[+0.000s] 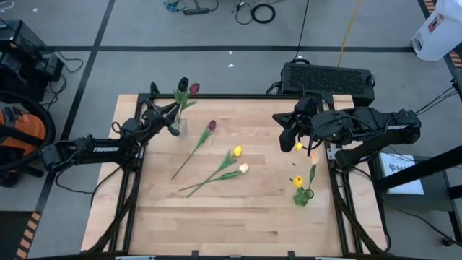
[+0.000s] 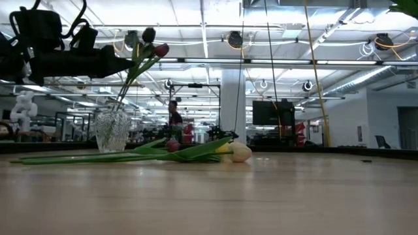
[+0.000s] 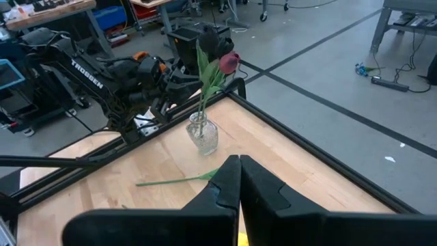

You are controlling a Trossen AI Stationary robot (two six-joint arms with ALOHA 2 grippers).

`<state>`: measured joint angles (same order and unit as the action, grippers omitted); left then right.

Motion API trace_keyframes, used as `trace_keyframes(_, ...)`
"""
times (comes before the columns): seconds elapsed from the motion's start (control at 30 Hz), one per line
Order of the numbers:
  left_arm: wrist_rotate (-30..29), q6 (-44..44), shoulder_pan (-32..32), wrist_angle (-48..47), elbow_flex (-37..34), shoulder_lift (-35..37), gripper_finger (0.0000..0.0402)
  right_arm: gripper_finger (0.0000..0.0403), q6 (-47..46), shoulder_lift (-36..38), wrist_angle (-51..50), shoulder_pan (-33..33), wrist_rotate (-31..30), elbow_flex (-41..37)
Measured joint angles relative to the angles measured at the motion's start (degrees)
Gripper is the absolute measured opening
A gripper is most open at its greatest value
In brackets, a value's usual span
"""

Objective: Sort flowers into vase by color
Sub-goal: Put the black flower into the transparent vase, then put the yellow flower into the transparent green vase

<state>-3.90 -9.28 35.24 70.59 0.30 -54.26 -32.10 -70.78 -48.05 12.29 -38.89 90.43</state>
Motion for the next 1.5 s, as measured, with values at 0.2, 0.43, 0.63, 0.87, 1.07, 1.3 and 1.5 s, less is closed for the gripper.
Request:
trace_keyframes(0.2, 0.0, 0.0, 0.0, 1.8, 0.0, 0.0, 0.0075, 0.0000, 0.2, 0.0, 0.0, 0.0, 0.0, 0.0)
trace_keyframes(0.43, 0.0, 0.0, 0.0, 2.7, 0.5, 0.0, 0.0075, 0.0000, 0.5, 0.0, 0.0, 0.0, 0.0, 0.0)
trace_keyframes(0.63, -2.0, 0.7, 0.0, 5.5, 0.5, 0.0, 0.0074, 0.0000, 1.4, 0.0, 0.0, 0.0, 0.0, 0.0)
trace_keyframes(0.87, -6.6, 2.6, 0.0, 17.7, 0.7, 0.1, 0.0072, 0.0000, 2.0, 0.0, -0.1, -1.0, 0.0, 0.0)
trace_keyframes(1.07, -4.5, 3.0, -1.2, 19.4, 2.9, 1.2, 0.0072, 0.0000, 3.2, 0.0, -0.2, -1.5, 0.0, 0.0)
trace_keyframes(1.3, -3.5, 3.0, -8.4, 5.2, 13.6, 1.2, 0.0072, 0.0000, 5.0, 0.0, -0.3, -1.5, 0.0, 0.0)
trace_keyframes(1.5, -4.1, 3.1, -15.9, -33.8, 31.5, 0.7, 0.0072, 0.0000, 6.2, 0.0, -1.4, -1.5, 0.0, 0.0)
